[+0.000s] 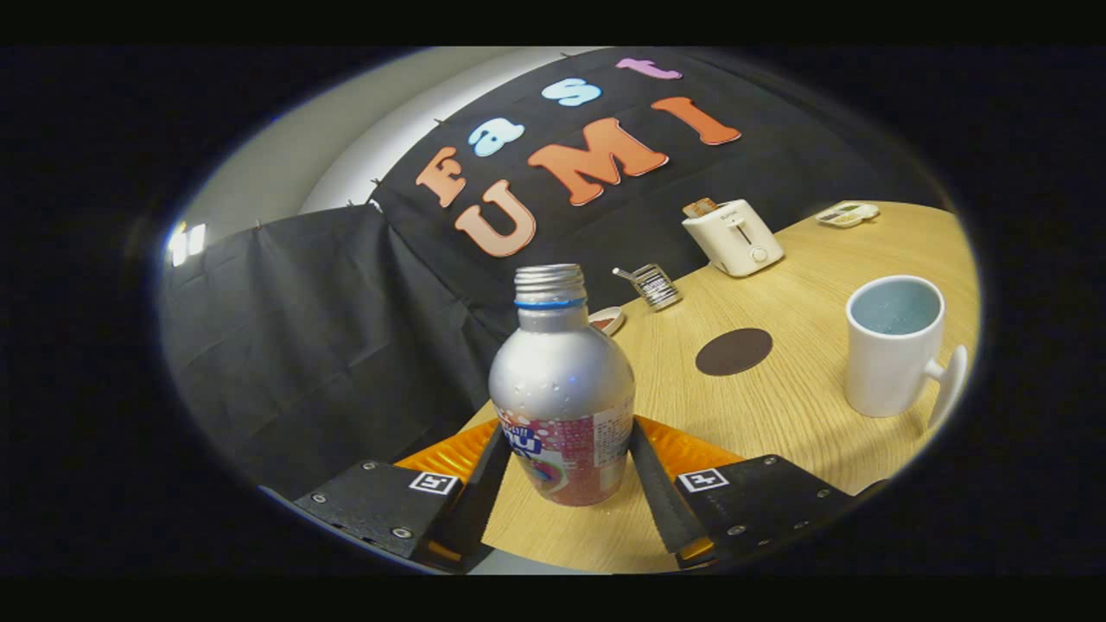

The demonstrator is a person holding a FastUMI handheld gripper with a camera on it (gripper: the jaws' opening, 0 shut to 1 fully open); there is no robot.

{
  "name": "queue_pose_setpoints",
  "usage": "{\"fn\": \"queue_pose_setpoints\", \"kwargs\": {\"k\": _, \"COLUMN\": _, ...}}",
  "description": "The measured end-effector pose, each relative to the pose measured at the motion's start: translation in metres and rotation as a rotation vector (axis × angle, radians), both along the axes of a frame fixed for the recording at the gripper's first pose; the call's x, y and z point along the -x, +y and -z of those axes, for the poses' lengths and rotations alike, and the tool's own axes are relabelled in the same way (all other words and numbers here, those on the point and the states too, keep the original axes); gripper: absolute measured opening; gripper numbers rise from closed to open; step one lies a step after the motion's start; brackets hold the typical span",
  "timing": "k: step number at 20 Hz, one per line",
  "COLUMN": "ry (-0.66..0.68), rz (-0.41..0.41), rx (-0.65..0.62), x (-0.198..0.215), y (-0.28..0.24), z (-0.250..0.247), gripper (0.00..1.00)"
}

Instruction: Take the bottle from table, then pour the juice into the cup, finally place the bottle on the coaster

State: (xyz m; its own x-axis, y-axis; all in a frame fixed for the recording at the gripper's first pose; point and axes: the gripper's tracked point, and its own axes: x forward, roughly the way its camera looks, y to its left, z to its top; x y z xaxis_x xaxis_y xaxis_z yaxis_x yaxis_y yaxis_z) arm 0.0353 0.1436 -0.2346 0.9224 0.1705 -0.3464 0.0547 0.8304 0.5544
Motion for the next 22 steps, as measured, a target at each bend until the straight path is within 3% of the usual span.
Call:
{"fn": "queue_pose_setpoints", "kwargs": {"k": 4, "ry": -0.019, "rz": 0.068, "rx": -0.101, "x": 0.002, "y": -0.014, "z": -0.005, "gripper": 0.77}}
{"fn": "queue_pose_setpoints", "kwargs": {"k": 12, "ry": -0.074, "rz": 0.128, "rx": -0.303, "x": 0.006, "y": -0.02, "z": -0.015, "gripper": 0.77}}
{"fn": "queue_pose_setpoints", "kwargs": {"k": 17, "ry": -0.052, "rz": 0.197, "rx": -0.45, "x": 0.016, "y": -0.034, "z": -0.013, "gripper": 0.77}}
{"fn": "queue_pose_setpoints", "kwargs": {"k": 22, "ry": -0.023, "rz": 0.216, "rx": -0.598, "x": 0.022, "y": -0.039, "z": -0.015, "gripper": 0.77}}
